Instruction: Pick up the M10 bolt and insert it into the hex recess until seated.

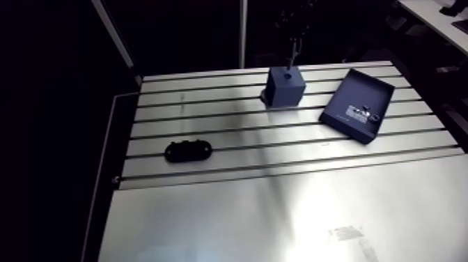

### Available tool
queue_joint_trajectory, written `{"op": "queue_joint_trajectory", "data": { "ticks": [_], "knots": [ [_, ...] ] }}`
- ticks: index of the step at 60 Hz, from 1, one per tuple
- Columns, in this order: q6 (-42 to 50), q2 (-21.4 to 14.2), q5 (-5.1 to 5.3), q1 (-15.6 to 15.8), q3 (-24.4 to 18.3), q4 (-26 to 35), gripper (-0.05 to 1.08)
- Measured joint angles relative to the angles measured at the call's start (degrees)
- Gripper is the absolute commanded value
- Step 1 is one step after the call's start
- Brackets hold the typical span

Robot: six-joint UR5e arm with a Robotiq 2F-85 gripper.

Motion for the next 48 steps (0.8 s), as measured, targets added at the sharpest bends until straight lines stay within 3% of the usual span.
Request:
{"op": "queue_joint_trajectory", "data": {
  "ticks": [48],
  "knots": [
    [-0.03,1.28,0.00,-0.09,0.00,-0.20,0.83]
  ]
}}
